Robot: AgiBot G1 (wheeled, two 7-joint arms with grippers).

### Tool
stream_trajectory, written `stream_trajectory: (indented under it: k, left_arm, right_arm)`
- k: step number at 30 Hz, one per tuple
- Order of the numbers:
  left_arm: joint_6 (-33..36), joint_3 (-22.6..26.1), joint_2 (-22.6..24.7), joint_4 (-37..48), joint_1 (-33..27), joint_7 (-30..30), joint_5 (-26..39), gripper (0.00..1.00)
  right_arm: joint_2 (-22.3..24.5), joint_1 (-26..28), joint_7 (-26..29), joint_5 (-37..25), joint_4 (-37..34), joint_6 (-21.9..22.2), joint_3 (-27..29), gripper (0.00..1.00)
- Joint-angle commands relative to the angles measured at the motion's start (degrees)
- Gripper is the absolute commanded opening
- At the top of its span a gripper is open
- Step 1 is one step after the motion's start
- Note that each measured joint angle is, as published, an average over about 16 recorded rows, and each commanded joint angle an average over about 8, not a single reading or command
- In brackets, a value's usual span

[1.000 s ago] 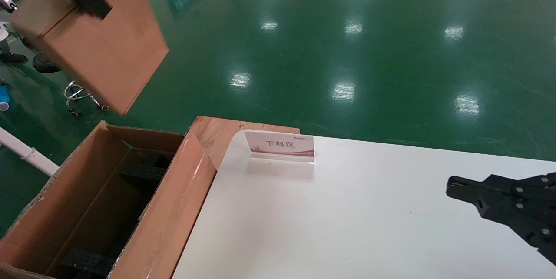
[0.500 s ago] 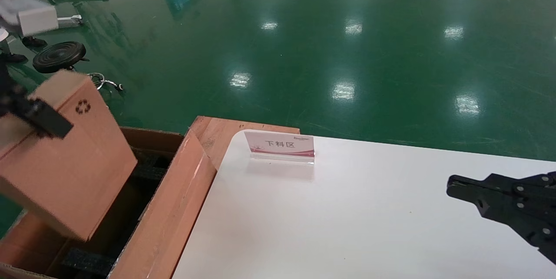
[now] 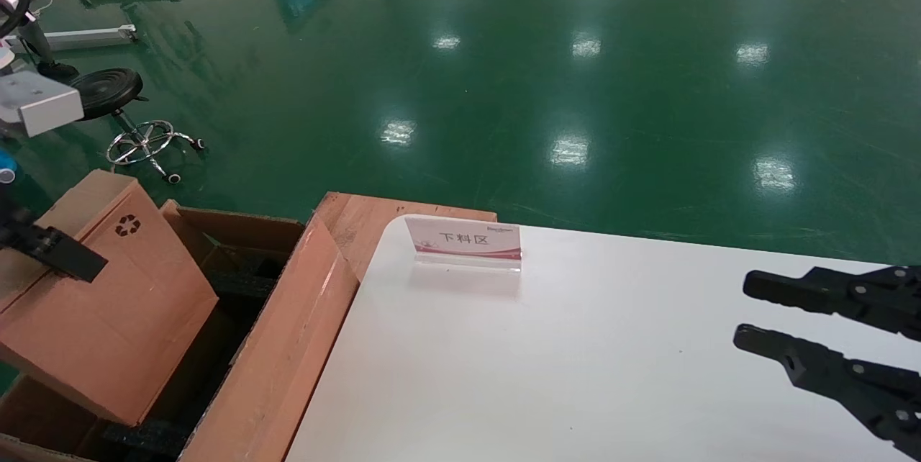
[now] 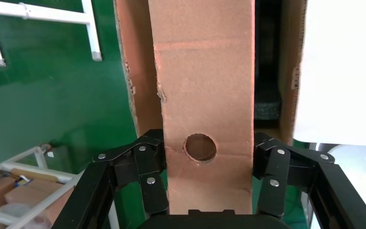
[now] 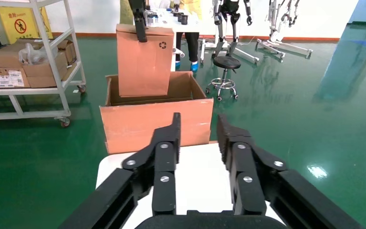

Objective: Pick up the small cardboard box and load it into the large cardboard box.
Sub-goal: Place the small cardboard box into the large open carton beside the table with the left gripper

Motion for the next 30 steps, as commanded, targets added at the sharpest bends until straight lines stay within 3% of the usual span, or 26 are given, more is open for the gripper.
stream_trajectory:
  k: [1, 10, 17, 30]
  left_arm:
    - [-0.03, -0.52, -1.89, -0.26, 0.20, 0.99, 1.50, 0.00]
    - [-1.64, -3.63, -8.52, -0.72, 2.38, 6.82, 7.23, 0.00]
    - [-4.95, -6.61, -10.76, 1.76, 8.36, 9.97, 9.57, 0.00]
    - [-9.35, -7.37, -13.41, 1.56, 14.64, 9.05, 12.26, 0.00]
  right_arm:
    - [0.00, 0.00, 0.00, 0.00, 0.00, 0.00, -0.01, 1.00]
    - [0.02, 0.01, -0.02, 0.03, 0.00, 0.02, -0.04, 1.00]
    - [0.02, 0.01, -0.03, 0.04, 0.00, 0.03, -0.06, 1.00]
    - [0.04, 0.02, -0.05, 0.07, 0.00, 0.04, -0.10, 1.00]
